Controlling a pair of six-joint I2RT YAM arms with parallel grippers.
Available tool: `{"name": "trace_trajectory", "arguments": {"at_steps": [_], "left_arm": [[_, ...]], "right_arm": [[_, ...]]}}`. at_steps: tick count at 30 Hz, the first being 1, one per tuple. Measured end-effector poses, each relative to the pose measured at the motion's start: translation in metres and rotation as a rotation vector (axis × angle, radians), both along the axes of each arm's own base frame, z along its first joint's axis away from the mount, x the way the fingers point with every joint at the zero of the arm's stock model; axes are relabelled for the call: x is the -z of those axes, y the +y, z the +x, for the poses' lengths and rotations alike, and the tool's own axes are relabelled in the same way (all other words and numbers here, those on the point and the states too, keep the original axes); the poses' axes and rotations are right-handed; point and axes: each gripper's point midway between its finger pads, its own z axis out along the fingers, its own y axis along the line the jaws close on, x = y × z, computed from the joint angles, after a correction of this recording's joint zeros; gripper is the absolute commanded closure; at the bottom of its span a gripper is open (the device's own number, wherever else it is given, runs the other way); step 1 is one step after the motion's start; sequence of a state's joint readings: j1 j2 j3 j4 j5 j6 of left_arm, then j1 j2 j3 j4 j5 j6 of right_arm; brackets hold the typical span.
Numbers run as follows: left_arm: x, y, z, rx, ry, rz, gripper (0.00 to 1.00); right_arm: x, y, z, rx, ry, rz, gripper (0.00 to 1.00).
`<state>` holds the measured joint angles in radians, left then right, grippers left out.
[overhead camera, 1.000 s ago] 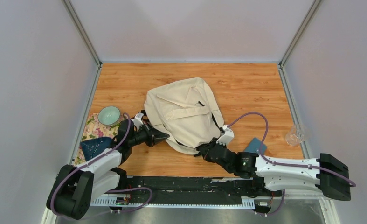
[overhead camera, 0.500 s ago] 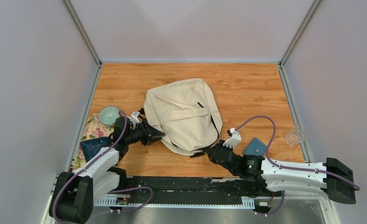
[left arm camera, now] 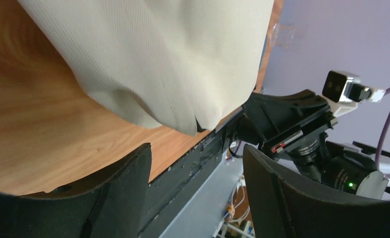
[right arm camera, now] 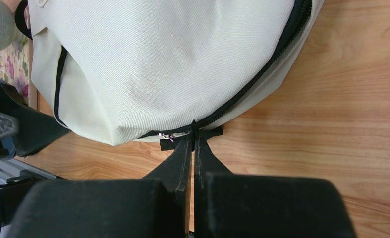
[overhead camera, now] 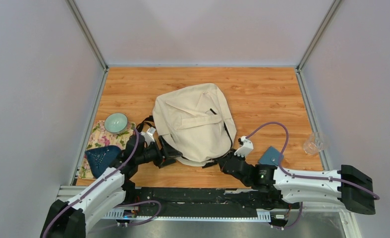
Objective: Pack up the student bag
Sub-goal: Zip the student bag at the center of the board.
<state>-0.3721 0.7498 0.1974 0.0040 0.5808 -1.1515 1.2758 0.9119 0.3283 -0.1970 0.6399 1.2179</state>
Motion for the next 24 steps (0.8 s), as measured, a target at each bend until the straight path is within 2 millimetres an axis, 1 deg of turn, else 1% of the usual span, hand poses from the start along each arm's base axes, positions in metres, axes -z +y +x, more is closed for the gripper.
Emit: {"name": "trace_trajectory", "arguments": {"at_steps": [2, 3, 11, 13, 14, 16, 17, 19, 20, 24], "left_arm": [[0.008, -0.008, -0.013, 0.030, 0.037, 0.002, 0.25], [0.008, -0.010, -0.015, 0.032, 0.049, 0.001, 0.25], [0.009, -0.030, -0.010, 0.012, 0.065, -0.026, 0.24], [0.013, -0.035, -0.008, 0.013, 0.081, -0.027, 0.28], [0.016, -0.037, -0.009, 0.015, 0.095, -0.024, 0.41], [0.024, -0.041, -0.010, 0.022, 0.124, -0.017, 0.62], [0.025, -0.042, -0.010, 0.020, 0.135, -0.020, 0.76], [0.027, -0.044, -0.008, 0.014, 0.140, -0.023, 0.85], [0.027, -0.044, -0.007, 0.012, 0.137, -0.023, 1.00], [0.026, -0.044, -0.004, 0.010, 0.121, -0.024, 1.00]], "right_arm": [[0.000, 0.002, 0.000, -0.006, 0.001, 0.001, 1.00], [0.000, 0.003, 0.000, -0.008, 0.000, 0.005, 1.00], [-0.002, 0.010, -0.001, -0.026, 0.000, 0.016, 1.00], [-0.003, 0.013, -0.001, -0.032, 0.001, 0.023, 1.00], [-0.004, 0.014, -0.001, -0.034, 0.002, 0.024, 1.00], [-0.005, 0.016, -0.001, -0.040, 0.003, 0.027, 1.00], [-0.006, 0.018, -0.001, -0.042, 0.003, 0.029, 1.00], [-0.006, 0.018, -0.001, -0.041, 0.003, 0.030, 1.00], [-0.006, 0.018, -0.001, -0.040, 0.003, 0.030, 1.00], [-0.007, 0.015, 0.002, -0.018, 0.002, 0.036, 1.00]]}}
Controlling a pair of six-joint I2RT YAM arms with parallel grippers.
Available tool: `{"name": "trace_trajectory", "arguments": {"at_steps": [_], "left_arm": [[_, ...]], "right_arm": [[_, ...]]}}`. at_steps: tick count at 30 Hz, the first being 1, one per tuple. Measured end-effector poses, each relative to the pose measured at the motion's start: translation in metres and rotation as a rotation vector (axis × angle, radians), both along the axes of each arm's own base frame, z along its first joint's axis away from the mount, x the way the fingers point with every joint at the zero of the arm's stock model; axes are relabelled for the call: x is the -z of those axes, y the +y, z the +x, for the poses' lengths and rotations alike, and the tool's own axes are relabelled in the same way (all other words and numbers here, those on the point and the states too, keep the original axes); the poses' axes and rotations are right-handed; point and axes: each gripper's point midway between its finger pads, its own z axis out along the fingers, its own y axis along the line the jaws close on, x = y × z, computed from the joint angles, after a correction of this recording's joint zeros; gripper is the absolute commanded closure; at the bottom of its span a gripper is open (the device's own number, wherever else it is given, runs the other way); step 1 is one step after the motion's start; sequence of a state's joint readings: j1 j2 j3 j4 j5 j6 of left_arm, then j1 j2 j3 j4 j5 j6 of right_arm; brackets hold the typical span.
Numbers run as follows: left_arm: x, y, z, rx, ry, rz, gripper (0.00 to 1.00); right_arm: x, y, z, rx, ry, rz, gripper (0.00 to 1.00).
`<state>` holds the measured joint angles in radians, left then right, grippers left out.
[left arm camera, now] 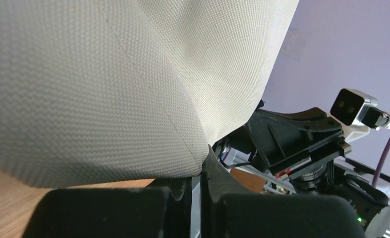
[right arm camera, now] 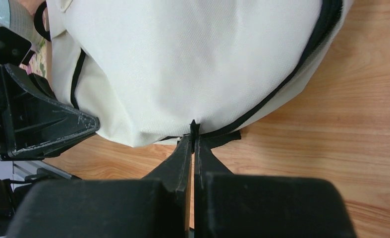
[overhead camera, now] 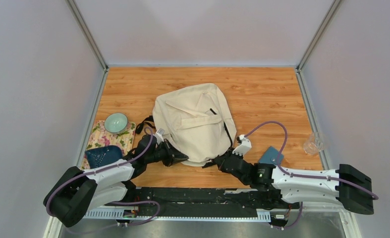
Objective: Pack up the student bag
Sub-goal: Zip the student bag at the center of the board.
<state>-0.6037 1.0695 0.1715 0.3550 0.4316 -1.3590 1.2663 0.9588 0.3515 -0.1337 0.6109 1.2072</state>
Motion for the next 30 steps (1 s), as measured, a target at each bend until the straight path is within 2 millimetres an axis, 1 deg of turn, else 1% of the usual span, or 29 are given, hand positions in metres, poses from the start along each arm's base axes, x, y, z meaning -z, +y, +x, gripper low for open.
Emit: {"name": "trace_trajectory", "arguments": {"at_steps": [4, 10, 12, 15, 16, 18, 19, 21, 22, 24, 26, 30], "left_arm": [[-0.003, 0.008, 0.005, -0.014, -0.003, -0.014, 1.00], [0.002, 0.044, 0.016, -0.109, -0.017, -0.010, 1.00], [0.002, 0.053, 0.020, -0.127, -0.033, 0.001, 1.00], [0.007, 0.062, 0.020, -0.129, -0.033, 0.027, 1.00], [0.009, 0.063, 0.018, -0.120, -0.031, 0.038, 0.87], [0.010, 0.064, 0.016, -0.091, -0.038, 0.060, 0.72], [0.009, 0.064, 0.016, -0.074, -0.044, 0.076, 0.61], [0.004, 0.065, 0.019, -0.032, -0.078, 0.119, 0.50], [-0.001, 0.067, 0.022, -0.021, -0.099, 0.145, 0.40], [-0.012, 0.070, 0.030, 0.003, -0.170, 0.197, 0.35], [-0.030, 0.075, 0.039, 0.016, -0.263, 0.252, 0.28], [-0.068, 0.079, 0.050, 0.039, -0.443, 0.306, 0.26]], "right_arm": [[-0.002, -0.015, 0.009, 0.058, 0.002, 0.031, 1.00], [-0.009, -0.042, 0.027, 0.161, -0.011, 0.091, 1.00], [-0.011, -0.049, 0.034, 0.193, -0.013, 0.105, 1.00], [-0.011, -0.058, 0.040, 0.223, -0.013, 0.105, 1.00], [-0.010, -0.059, 0.040, 0.224, -0.012, 0.103, 1.00], [-0.010, -0.059, 0.039, 0.214, -0.010, 0.101, 1.00], [-0.010, -0.058, 0.039, 0.209, -0.009, 0.100, 1.00], [-0.009, -0.058, 0.038, 0.199, -0.007, 0.095, 1.00], [-0.009, -0.058, 0.038, 0.196, -0.008, 0.092, 1.00], [-0.009, -0.057, 0.037, 0.185, -0.005, 0.089, 1.00], [-0.009, -0.056, 0.036, 0.176, -0.003, 0.088, 1.00], [-0.008, -0.054, 0.034, 0.159, 0.005, 0.091, 1.00]]}}
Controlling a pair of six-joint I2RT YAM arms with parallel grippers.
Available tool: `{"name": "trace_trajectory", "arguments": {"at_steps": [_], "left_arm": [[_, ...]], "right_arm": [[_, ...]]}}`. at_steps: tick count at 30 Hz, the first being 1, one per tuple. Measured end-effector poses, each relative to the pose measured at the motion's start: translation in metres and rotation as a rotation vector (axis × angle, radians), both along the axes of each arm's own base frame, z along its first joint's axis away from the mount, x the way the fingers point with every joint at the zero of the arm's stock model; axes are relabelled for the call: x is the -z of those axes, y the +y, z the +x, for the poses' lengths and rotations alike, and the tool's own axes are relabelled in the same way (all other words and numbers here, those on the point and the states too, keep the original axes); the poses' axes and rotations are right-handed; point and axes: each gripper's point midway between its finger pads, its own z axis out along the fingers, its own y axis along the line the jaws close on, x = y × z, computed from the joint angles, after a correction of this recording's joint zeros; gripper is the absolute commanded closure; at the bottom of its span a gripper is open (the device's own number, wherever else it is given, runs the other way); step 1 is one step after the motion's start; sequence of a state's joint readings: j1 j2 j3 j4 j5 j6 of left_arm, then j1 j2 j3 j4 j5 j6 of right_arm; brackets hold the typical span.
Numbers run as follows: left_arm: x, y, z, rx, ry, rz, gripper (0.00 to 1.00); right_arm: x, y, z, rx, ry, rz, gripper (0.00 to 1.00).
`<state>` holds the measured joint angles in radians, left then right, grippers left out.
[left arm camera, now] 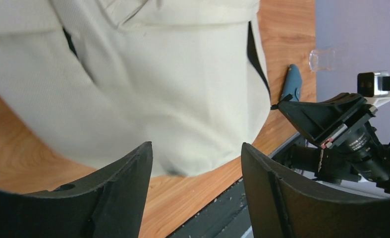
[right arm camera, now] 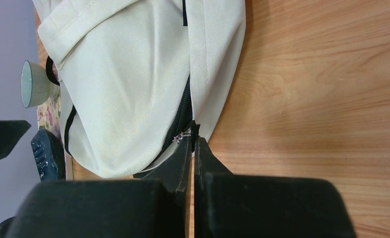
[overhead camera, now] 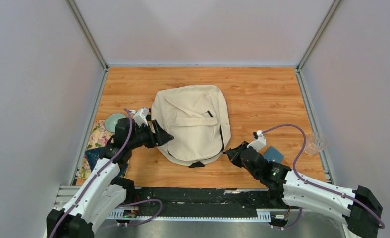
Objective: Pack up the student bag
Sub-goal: Zip the student bag at the center of the board.
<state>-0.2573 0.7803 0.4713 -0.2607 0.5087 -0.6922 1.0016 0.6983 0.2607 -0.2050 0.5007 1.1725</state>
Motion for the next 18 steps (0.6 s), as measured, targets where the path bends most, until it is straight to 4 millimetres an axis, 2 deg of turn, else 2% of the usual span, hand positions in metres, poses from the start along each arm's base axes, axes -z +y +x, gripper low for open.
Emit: {"name": "trace_trajectory", "arguments": {"at_steps": [2, 4, 10, 18], "left_arm": [[-0.011, -0.004, 0.000, 0.029, -0.060, 0.018, 0.25], [-0.013, -0.015, -0.007, 0.087, -0.095, 0.051, 0.25], [-0.006, -0.073, -0.052, 0.397, -0.183, 0.212, 0.23], [-0.006, -0.130, -0.072, 0.659, -0.417, 0.443, 0.22]], "right_arm": [[0.000, 0.001, -0.001, -0.009, 0.005, 0.002, 1.00], [0.001, 0.002, -0.002, -0.017, 0.008, 0.003, 1.00], [0.002, 0.004, -0.004, -0.031, 0.015, 0.003, 1.00], [-0.002, 0.004, -0.005, -0.036, 0.010, 0.017, 1.00]]}}
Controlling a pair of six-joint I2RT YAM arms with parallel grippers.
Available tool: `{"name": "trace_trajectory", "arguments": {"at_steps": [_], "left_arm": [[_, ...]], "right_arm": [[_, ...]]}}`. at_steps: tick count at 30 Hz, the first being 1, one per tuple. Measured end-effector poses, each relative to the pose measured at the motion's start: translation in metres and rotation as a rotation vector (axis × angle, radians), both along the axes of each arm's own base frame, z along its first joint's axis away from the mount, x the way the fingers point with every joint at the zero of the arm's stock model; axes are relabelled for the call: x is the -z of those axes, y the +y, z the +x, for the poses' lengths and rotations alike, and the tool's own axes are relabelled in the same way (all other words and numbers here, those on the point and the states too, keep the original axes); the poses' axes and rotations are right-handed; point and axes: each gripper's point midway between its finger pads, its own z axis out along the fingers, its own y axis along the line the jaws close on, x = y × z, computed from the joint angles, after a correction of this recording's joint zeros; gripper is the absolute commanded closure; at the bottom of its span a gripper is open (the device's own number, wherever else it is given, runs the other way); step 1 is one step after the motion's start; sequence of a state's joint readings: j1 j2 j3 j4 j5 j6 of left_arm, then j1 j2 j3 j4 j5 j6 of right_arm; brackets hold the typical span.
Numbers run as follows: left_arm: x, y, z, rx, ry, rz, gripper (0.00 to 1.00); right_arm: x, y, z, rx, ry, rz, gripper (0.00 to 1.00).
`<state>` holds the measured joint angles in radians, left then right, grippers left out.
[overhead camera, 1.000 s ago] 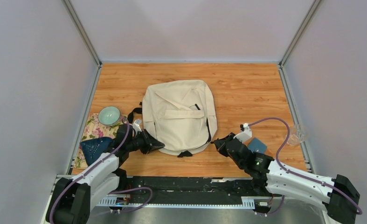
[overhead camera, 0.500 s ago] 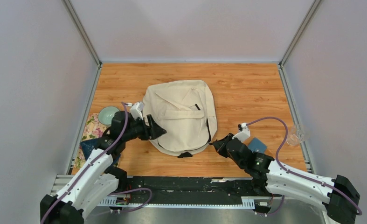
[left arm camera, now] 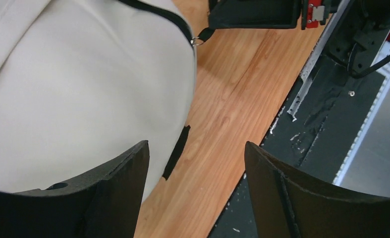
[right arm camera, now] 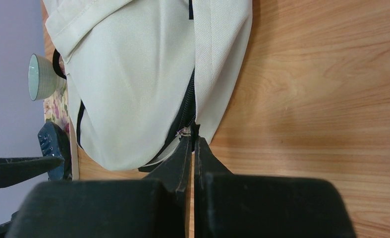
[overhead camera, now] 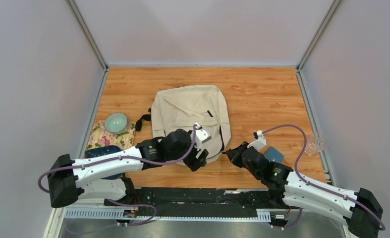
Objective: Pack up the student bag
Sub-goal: Zip the student bag at the center of the board.
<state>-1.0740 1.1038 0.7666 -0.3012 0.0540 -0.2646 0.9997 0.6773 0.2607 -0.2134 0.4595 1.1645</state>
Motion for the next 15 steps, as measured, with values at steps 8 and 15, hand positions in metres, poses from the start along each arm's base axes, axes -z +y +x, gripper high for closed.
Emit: {"name": "trace_trajectory", "arguments": {"at_steps": [8, 15], "left_arm": [[0.016, -0.034, -0.005, 0.183, -0.227, 0.050, 0.21], [0.047, -0.036, -0.007, 0.252, -0.329, 0.061, 0.23]], "right_arm": [[-0.007, -0.003, -0.002, 0.001, -0.012, 0.020, 1.00], [-0.011, -0.004, -0.002, 0.001, -0.021, 0.035, 1.00]]}}
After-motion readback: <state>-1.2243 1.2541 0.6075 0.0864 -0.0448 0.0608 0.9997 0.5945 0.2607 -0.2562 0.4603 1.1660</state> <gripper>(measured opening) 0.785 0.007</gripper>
